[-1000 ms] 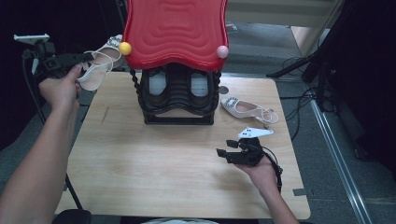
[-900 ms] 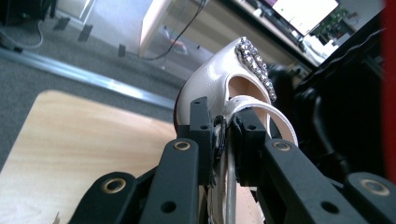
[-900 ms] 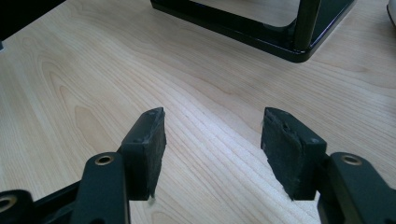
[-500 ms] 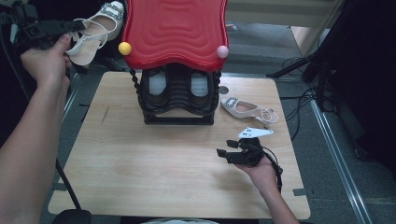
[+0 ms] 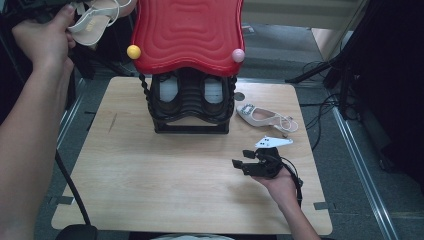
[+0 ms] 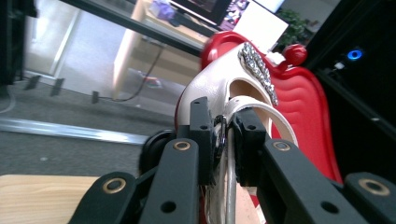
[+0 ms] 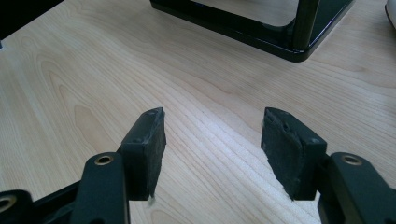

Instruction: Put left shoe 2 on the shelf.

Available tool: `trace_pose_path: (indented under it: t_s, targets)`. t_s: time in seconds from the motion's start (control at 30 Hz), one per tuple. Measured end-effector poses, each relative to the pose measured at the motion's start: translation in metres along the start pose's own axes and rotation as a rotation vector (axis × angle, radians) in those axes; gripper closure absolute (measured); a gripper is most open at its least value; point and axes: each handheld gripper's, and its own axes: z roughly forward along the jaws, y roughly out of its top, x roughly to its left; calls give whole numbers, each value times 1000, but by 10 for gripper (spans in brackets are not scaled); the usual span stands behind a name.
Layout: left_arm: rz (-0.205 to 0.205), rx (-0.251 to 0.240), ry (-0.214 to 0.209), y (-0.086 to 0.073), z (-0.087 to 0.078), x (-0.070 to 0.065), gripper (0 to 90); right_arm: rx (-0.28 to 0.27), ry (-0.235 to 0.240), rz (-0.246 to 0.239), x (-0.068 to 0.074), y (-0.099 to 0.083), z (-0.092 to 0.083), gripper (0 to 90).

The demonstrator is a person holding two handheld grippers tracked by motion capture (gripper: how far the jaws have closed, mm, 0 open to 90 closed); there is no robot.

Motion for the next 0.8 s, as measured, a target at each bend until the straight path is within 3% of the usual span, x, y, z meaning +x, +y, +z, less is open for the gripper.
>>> trace_pose_path:
  t_s: [0.37, 0.53, 0.8]
  targets:
    - [46, 49, -64, -5, 39, -51, 814, -7, -1, 2, -1, 0, -3, 414]
    - [42, 64, -78, -12, 56, -63, 814, -8, 2, 0, 0, 0, -4, 414]
    - [34, 87, -96, -28, 79, -71, 813, -11, 3, 4, -1, 0, -5, 414]
